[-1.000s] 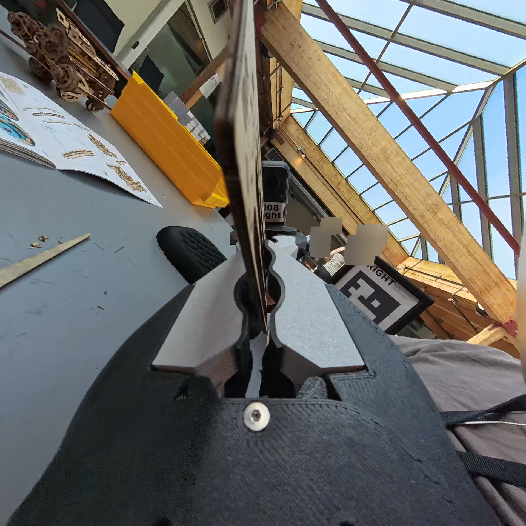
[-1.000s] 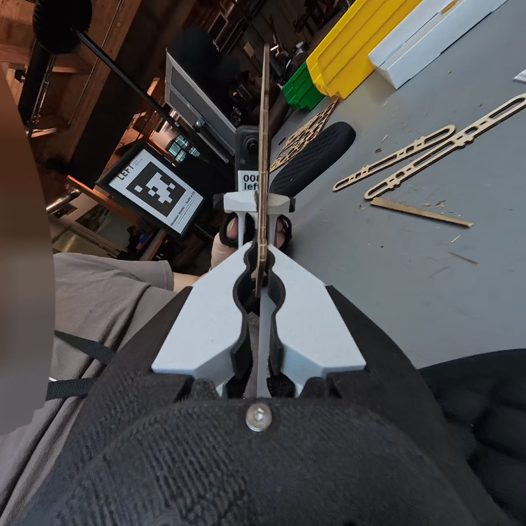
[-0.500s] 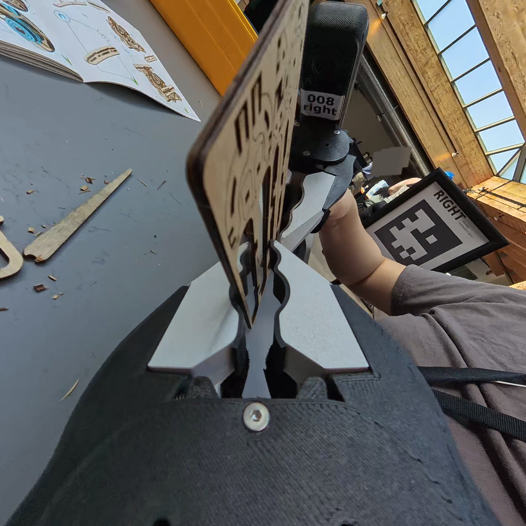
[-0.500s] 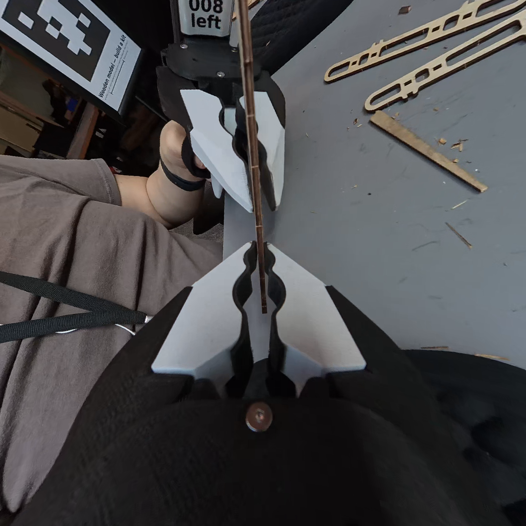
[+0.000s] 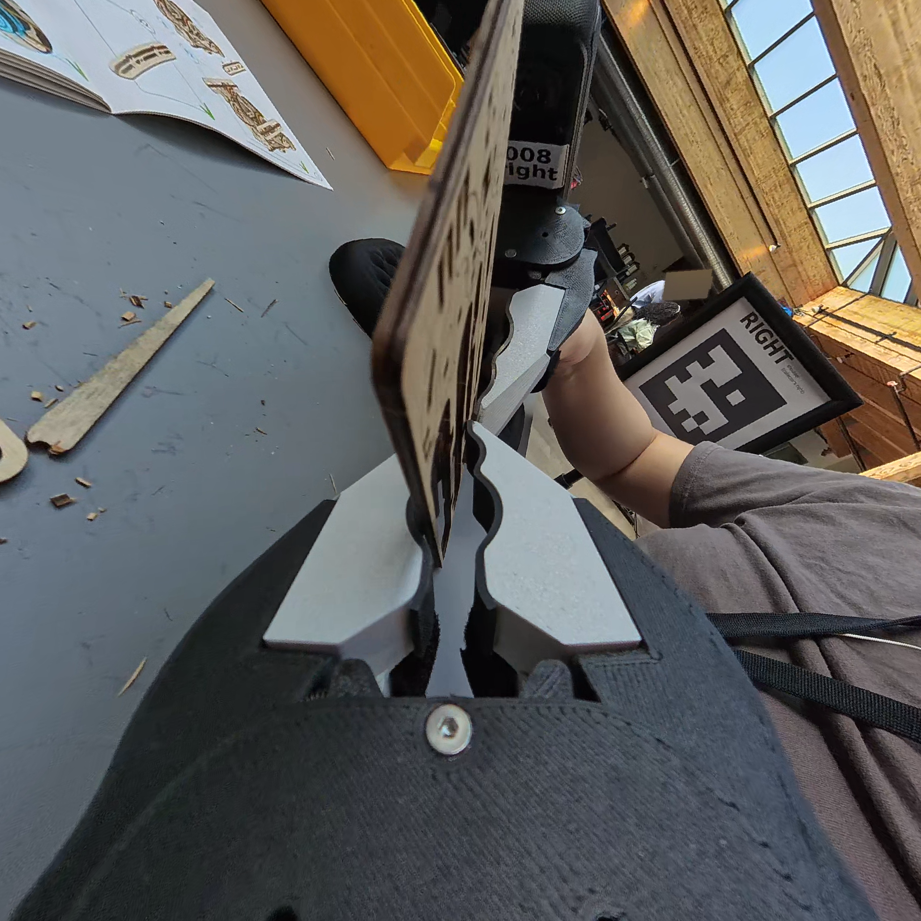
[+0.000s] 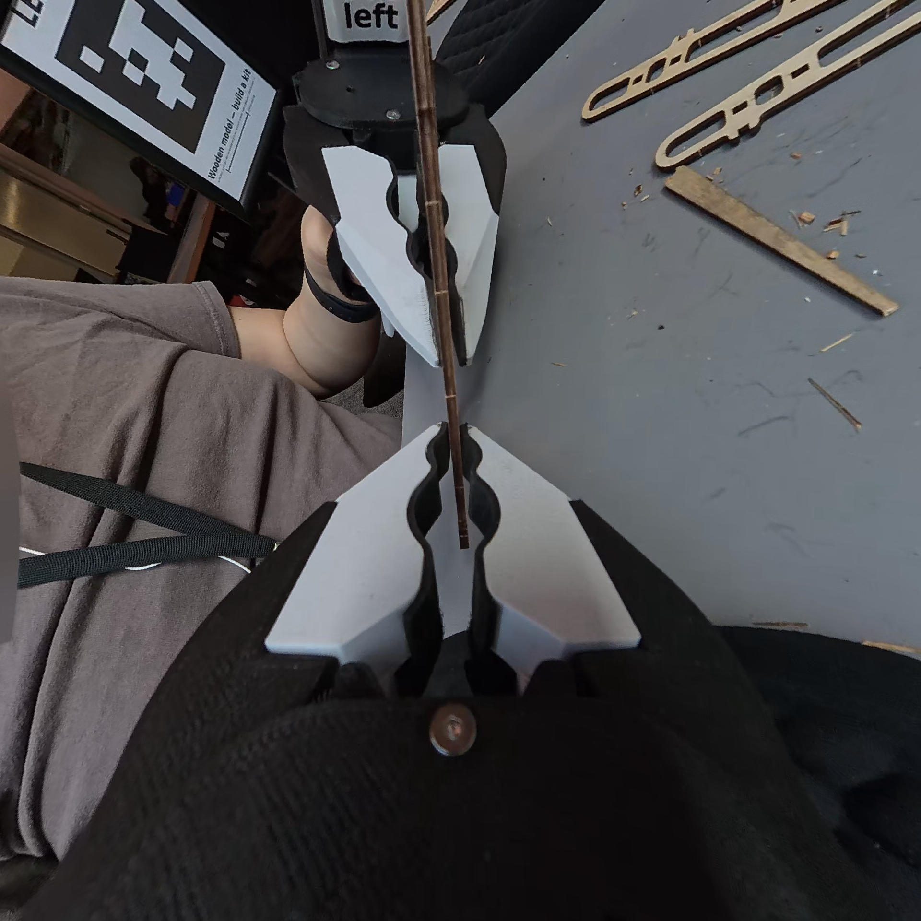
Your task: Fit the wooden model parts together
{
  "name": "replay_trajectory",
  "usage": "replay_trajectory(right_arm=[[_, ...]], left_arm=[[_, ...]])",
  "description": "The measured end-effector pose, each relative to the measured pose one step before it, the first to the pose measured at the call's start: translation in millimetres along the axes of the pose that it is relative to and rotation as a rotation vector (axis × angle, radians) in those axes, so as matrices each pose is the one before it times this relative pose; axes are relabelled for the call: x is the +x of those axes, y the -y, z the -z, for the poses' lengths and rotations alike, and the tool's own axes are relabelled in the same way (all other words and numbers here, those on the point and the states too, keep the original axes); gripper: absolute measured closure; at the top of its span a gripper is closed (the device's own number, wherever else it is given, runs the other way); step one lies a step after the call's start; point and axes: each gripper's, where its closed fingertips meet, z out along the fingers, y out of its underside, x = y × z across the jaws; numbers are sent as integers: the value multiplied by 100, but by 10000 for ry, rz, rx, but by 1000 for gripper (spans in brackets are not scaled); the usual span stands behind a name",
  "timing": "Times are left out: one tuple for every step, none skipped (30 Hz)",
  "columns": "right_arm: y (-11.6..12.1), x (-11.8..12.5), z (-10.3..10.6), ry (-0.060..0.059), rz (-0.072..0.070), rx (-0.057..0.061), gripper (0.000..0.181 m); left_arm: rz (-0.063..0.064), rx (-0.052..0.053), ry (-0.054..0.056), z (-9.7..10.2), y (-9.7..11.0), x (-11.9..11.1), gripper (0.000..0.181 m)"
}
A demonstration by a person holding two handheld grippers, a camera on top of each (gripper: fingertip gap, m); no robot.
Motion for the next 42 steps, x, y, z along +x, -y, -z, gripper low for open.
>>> replay_trajectory(right_arm=[[-24, -7, 9, 7, 8, 20, 181], [-39, -21, 8, 7, 27, 0, 181], [-22, -22, 2, 7, 34, 4, 181], [-22, -19, -5, 11, 6, 1, 181], [-21, -9, -11, 12, 2, -2, 181], [-10, -13, 3, 19, 10, 1, 181], [-26, -29, -6, 23, 4, -14, 181], [-1, 1, -2, 9, -9, 8, 181], [2, 8, 3, 13, -23, 7, 181], [11, 16, 22, 18, -42, 15, 181], [29, 35, 13, 14, -62, 28, 181], [19, 11, 19, 21, -44, 19, 181], [-19, 3, 12, 16, -13, -1, 181], [7, -13, 6, 21, -16, 14, 181], [24, 18, 12, 1, -13, 18, 180], [19, 27, -2, -23, 1, 9, 180], [30, 113, -9, -113, 37, 4, 178], [37, 96, -16, -133, 83, 11, 176], [130, 174, 19, -184, 48, 81, 175], [125, 134, 40, -146, 55, 81, 174], [47, -20, 28, 0, 37, 39, 174], [-37, -1, 0, 27, -28, -16, 175], [-25, 49, -12, 3, -54, -19, 176], [10, -13, -5, 33, -44, -16, 176], [14, -28, -12, 30, -12, -2, 176], [10, 54, -14, -1, -66, -11, 175], [34, 80, -20, -28, -83, 10, 175], [-26, 78, -28, -27, -60, -25, 174], [-14, -27, -12, 40, -38, -22, 175], [25, 3, 2, 32, -53, 15, 175], [33, 24, -8, 32, -65, 16, 175], [-2, -26, -2, 50, -38, -1, 175], [16, -20, 7, 39, -42, 15, 175], [47, 14, 10, 36, -63, 33, 176], [32, -19, 12, 61, -49, 26, 176], [16, -84, 21, 93, -7, 23, 176], [62, -46, 53, 67, -5, 59, 177], [13, -5, 28, 30, -19, 24, 177], [-8, 67, -10, -36, -18, 2, 177], [-11, 68, -24, -58, 2, -11, 176], [-11, 43, -12, -32, -12, -12, 176], [-5, 49, -5, -18, -38, 0, 176]], left_arm=[[-14, -4, 2, 10, -21, 14, 178], [6, -6, -5, 14, -8, 9, 178], [0, -21, -14, 14, -37, 13, 178], [-15, -28, 3, 36, -40, 10, 178], [-21, -14, 11, 40, -35, 5, 178], [-38, -23, 2, 31, -50, 25, 179], [-39, -12, -4, 14, -28, 42, 179], [-2, 1, -9, 21, -6, 12, 179], [32, -5, -25, 0, -4, 1, 179], [21, -11, -21, 7, 2, 1, 180], [0, 0, -3, 6, 15, -12, 180], [-11, -7, -12, -2, -10, 24, 180], [-22, -15, -25, -5, -23, 38, 180], [-22, -8, -12, 14, -6, 36, 180], [-23, -7, 7, 4, -19, 10, 181], [-15, -23, 57, -9, -34, -70, 180], [0, -32, 83, 21, -37, -122, 181], [3, -49, 89, 17, -46, -153, 181], [9, -41, 79, 18, -26, -143, 181], [-5, -18, 19, -8, -18, -31, 181], [-22, -41, -10, -44, -45, 34, 181], [-22, -31, 20, -30, -38, -7, 181], [-16, -8, 27, -19, -13, -27, 181], [8, 3, -13, 16, -3, 11, 181], [22, 0, -11, 10, 9, -8, 181], [-4, -3, 32, -6, 3, -37, 181], [-27, -5, 67, -13, -10, -63, 181], [-35, -22, 28, -5, -19, -28, 181], [-12, -13, -8, 9, -4, 4, 181], [20, 8, -3, 15, 13, -17, 181], [9, 4, -1, 3, 7, -8, 181], [-12, 2, -4, 16, 2, 22, 181], [-8, 11, 3, 6, 14, 1, 181], [11, 13, -4, 8, 11, 1, 181], [16, 3, -32, 9, 5, 23, 181], [-2, 0, -31, 0, 0, 42, 181], [-29, 6, 1, -2, 6, 21, 181], [-29, 4, 41, -10, 3, -32, 181], [-18, -1, 57, -18, -10, -51, 181], [-8, -4, 40, 0, 0, -37, 181], [6, -4, 21, 1, -13, -32, 181], [19, -3, 27, -4, -10, -45, 181]])
